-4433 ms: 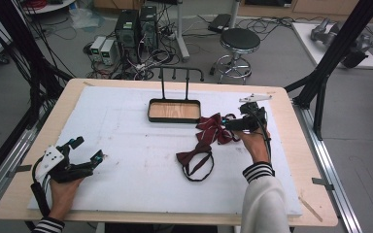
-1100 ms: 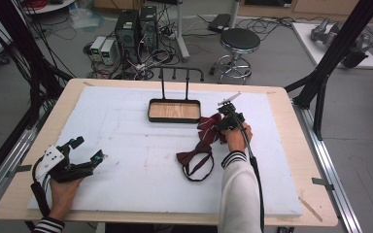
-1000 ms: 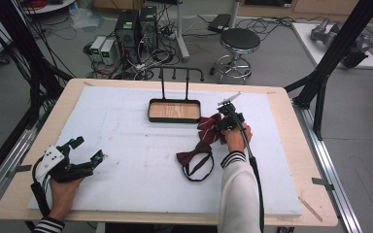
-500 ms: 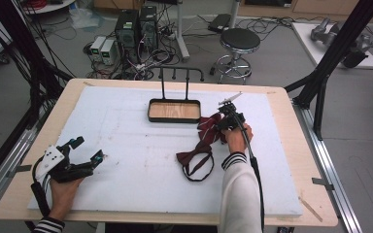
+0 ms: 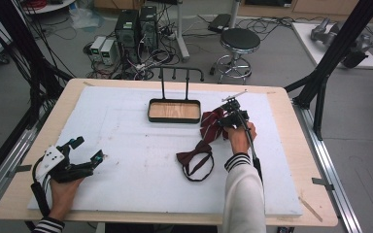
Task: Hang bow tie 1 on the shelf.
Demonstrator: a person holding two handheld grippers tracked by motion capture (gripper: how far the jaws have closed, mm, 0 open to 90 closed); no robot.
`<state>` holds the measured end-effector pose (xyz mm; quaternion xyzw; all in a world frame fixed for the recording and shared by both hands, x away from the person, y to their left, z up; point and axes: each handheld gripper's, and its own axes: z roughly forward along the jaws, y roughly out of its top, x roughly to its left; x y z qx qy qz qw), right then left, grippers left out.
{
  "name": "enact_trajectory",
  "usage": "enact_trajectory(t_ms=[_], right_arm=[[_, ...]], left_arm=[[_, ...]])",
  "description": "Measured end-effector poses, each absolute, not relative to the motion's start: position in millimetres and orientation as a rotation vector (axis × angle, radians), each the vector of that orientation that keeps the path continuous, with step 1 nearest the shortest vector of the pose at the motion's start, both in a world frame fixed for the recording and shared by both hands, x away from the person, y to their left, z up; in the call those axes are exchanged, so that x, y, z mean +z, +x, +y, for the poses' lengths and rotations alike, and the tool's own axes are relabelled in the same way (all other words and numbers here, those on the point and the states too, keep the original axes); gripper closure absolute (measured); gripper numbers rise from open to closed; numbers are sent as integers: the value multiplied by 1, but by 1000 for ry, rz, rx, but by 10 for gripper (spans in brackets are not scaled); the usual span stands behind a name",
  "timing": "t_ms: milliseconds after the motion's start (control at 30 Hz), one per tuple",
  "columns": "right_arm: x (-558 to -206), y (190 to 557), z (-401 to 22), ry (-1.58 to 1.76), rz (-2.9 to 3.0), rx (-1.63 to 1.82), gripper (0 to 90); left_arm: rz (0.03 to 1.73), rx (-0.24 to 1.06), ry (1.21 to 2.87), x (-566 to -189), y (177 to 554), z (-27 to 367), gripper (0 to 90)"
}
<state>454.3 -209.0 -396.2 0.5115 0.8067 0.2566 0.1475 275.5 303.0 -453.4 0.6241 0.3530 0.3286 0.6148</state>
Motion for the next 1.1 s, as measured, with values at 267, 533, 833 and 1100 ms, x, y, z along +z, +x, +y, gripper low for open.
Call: enact_trajectory(t_ms=[267,533,833,1100], right_arm=[[-387,447,-214,1414,2261,811,756],[-378,442,-219,1384,2204,889,756],[-365,433,-219,1335,2119,1031,756],[-351,424,-220,1260,2021,1125,756]], left_arm=[[813,759,1439,-453,275,303,100],[813,760,1439,-453,275,303,100],[813,759,1438,-453,275,303,100],[814,760,1436,-453,275,302,100]])
